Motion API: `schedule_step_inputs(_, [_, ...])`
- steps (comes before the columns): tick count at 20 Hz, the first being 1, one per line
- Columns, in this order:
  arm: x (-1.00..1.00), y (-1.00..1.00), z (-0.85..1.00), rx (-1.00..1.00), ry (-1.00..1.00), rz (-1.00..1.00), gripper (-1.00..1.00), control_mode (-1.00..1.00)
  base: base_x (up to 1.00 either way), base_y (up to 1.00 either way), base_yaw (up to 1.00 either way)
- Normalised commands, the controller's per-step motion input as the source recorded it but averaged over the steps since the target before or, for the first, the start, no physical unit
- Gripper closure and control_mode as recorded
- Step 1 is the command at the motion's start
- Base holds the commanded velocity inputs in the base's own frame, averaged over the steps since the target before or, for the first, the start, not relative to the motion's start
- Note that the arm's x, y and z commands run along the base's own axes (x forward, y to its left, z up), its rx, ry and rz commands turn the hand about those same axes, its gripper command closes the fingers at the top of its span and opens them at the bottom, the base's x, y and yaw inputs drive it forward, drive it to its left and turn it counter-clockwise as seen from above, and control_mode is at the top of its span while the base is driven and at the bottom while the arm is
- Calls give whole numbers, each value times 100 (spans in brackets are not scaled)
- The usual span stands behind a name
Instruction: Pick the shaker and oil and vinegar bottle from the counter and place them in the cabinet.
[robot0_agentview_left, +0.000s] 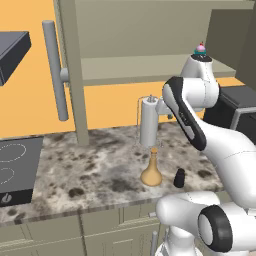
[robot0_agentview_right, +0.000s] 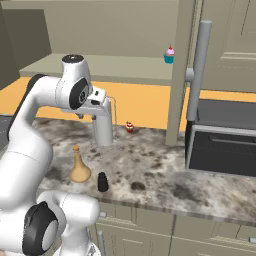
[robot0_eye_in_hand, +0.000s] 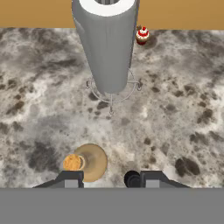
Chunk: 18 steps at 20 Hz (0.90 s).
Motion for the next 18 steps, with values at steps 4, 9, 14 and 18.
schedule_step_inputs(4, [-6, 0, -5, 0, 0, 0, -100, -100, 0, 0, 0])
schedule_step_inputs(9, [-53, -22, -47, 1, -3, 1, -100, -100, 0, 0, 0])
schedule_step_inputs(14, [-64, -51, -78, 7, -2, 4, -100, -100, 0, 0, 0])
schedule_step_inputs(18, [-49, -48, -89, 1, 0, 5, -100, -100, 0, 0, 0])
